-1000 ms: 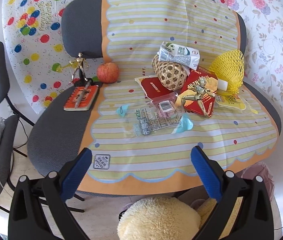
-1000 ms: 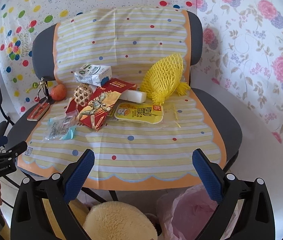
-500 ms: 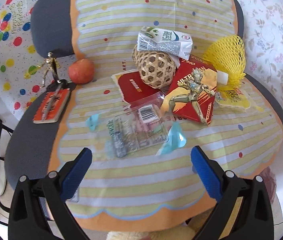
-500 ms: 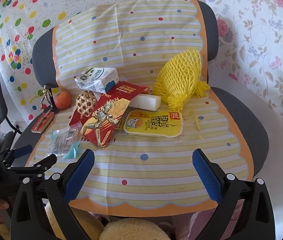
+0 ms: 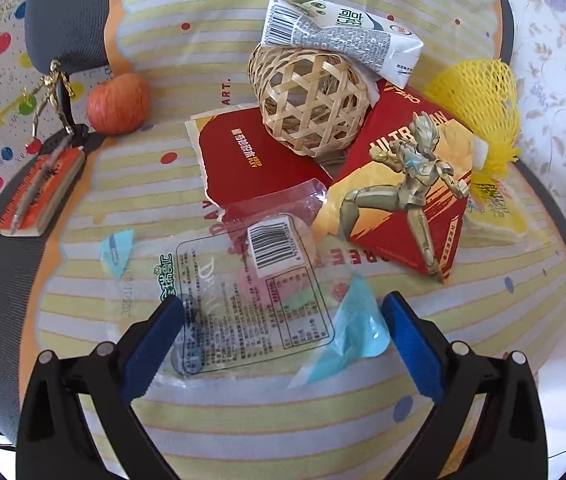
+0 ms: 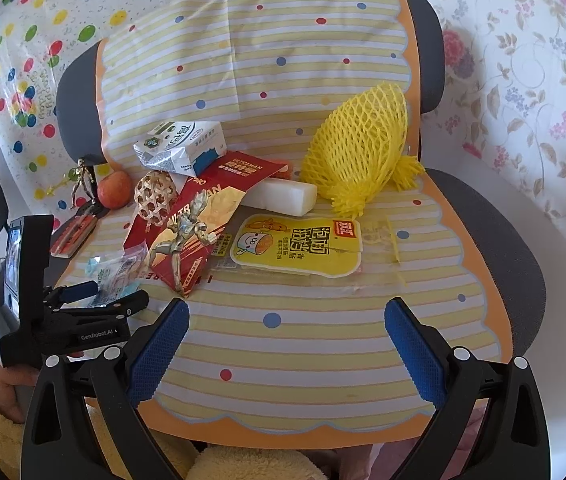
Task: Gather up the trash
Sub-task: 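Reach the left tool to the clear plastic wrapper and close on it, then grasp the white paper strip with the right tool while the left tool holds the wrapper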
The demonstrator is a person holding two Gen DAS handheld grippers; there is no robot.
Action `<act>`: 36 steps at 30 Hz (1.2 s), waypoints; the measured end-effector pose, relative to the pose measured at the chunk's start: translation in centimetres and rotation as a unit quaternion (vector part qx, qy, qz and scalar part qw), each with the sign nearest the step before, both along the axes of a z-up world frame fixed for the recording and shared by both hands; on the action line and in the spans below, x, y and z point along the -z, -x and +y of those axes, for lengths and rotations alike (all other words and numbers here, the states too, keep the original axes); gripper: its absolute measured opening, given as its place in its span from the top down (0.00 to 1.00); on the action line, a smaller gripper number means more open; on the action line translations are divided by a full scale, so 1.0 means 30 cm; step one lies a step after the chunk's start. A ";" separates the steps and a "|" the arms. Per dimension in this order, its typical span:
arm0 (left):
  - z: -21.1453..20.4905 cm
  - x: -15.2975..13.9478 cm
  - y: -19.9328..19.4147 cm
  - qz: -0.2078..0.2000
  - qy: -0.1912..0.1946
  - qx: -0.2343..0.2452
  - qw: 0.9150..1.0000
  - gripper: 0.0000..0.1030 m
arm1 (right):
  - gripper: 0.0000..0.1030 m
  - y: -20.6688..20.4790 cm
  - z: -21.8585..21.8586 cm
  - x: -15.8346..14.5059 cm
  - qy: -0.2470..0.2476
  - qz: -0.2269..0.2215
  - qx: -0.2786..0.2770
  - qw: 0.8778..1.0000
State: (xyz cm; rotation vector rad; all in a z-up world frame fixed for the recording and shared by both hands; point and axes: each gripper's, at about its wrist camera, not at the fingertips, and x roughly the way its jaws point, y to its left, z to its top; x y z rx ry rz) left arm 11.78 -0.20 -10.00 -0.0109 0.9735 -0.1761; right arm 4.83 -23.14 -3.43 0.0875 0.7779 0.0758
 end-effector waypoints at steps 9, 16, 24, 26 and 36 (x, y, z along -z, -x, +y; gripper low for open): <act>0.018 -0.024 0.062 -0.020 0.026 0.052 0.998 0.60 | 0.06 0.037 0.031 -0.017 -0.001 -0.005 -0.020 1.000; 0.077 -0.107 0.111 -0.043 0.039 0.028 0.998 0.88 | 0.06 0.074 0.064 -0.038 0.017 -0.021 -0.023 0.999; 0.146 -0.332 0.245 -0.153 0.061 0.009 0.986 0.89 | 0.11 0.046 0.129 -0.033 0.033 -0.045 -0.025 0.998; 0.149 -0.349 0.250 -0.161 0.061 0.003 0.985 0.89 | 0.21 0.018 0.156 -0.024 0.031 -0.038 -0.036 0.998; 0.215 -0.283 0.215 -0.153 0.076 -0.014 0.985 0.89 | 0.68 -0.135 0.181 0.012 -0.015 -0.032 -0.053 0.998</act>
